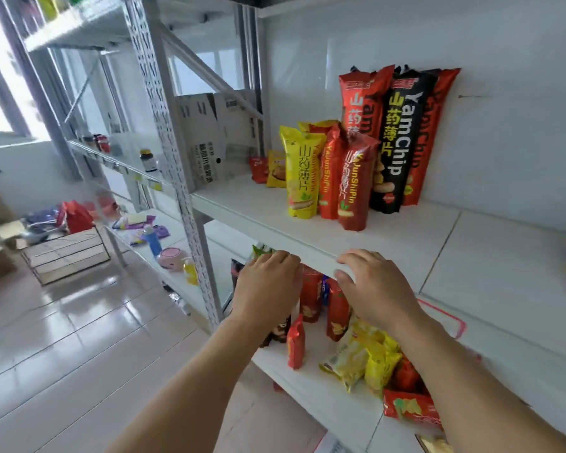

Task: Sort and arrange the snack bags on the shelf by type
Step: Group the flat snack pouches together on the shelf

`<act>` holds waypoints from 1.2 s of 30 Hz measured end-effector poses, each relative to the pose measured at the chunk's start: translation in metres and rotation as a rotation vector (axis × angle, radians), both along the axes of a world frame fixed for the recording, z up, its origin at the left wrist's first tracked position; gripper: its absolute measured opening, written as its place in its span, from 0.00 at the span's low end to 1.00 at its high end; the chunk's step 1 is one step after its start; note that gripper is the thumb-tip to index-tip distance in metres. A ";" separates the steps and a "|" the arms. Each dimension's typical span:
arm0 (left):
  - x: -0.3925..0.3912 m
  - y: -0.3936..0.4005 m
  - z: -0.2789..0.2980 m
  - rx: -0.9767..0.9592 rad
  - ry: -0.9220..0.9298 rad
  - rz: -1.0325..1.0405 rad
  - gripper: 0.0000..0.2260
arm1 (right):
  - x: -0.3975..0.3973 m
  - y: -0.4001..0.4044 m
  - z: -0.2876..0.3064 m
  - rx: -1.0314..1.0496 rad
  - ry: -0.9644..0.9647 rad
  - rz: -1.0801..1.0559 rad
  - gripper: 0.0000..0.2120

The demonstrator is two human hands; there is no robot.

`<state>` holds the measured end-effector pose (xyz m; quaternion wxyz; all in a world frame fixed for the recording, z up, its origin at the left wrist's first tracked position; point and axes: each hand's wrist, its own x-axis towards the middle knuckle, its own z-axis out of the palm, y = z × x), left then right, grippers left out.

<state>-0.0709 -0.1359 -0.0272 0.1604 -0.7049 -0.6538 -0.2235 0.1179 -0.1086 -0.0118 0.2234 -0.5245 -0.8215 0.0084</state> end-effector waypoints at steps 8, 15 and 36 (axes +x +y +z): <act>-0.088 0.048 0.001 -0.029 -0.073 0.115 0.15 | -0.102 0.066 -0.004 -0.042 0.163 0.078 0.18; -0.149 0.148 0.007 -0.077 -0.166 0.188 0.15 | -0.168 0.164 0.000 -0.117 0.328 0.101 0.17; -0.240 0.473 0.033 -0.329 -1.106 -0.002 0.23 | -0.288 0.419 0.016 -0.057 0.624 -0.542 0.16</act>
